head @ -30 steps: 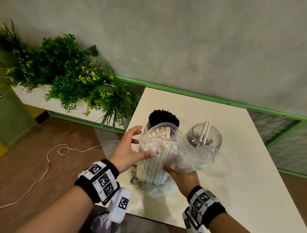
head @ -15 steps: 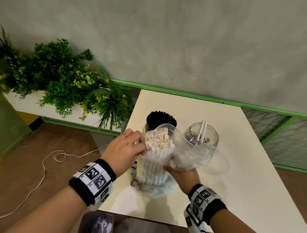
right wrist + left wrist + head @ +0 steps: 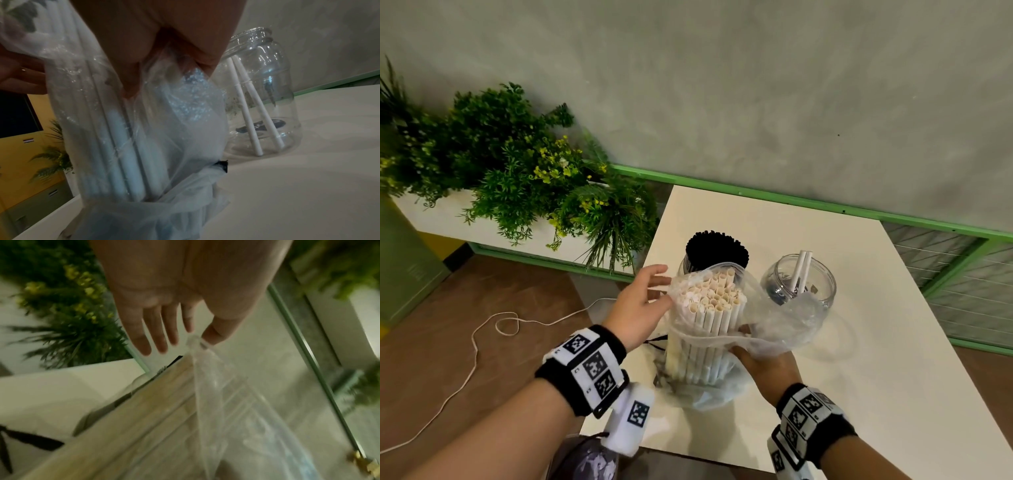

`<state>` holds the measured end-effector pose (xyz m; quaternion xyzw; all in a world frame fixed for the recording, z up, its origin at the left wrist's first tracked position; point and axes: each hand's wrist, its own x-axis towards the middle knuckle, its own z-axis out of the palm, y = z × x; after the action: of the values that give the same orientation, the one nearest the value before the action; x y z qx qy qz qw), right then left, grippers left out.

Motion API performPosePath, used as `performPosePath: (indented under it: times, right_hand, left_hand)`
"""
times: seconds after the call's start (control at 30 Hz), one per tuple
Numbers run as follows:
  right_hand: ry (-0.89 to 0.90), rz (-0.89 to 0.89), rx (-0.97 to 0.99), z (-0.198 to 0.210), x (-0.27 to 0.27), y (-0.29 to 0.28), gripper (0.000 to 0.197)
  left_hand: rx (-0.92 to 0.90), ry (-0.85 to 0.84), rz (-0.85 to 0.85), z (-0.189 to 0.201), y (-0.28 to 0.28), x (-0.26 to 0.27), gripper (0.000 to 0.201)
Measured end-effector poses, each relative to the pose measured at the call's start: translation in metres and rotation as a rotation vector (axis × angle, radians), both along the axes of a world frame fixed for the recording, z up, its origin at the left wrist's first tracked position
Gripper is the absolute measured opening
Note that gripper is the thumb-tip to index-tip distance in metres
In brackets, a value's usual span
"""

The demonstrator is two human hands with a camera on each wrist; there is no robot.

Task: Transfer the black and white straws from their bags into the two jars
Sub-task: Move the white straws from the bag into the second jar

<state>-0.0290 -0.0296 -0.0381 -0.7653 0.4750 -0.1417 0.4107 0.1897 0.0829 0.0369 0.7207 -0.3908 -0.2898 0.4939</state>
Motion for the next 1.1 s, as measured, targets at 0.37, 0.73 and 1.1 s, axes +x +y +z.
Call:
performPosePath:
  times: [0.37,0.73,1.1]
  right_hand:
    - [-0.157,-0.040,0.080,0.002,0.000,0.005,0.020]
    - [-0.259,0.002,0.083,0.003,0.002,0.005,0.014]
    - [-0.266,0.092,0.061,-0.007,0.006,-0.002,0.016]
  left_hand:
    - [-0.059,-0.016,0.081,-0.005,-0.013,-0.006,0.023]
    - [0.079,0.148,0.020,0.002,0.001,-0.006,0.021]
    - [0.046,0.790,0.156,-0.006,-0.010,-0.009,0.013]
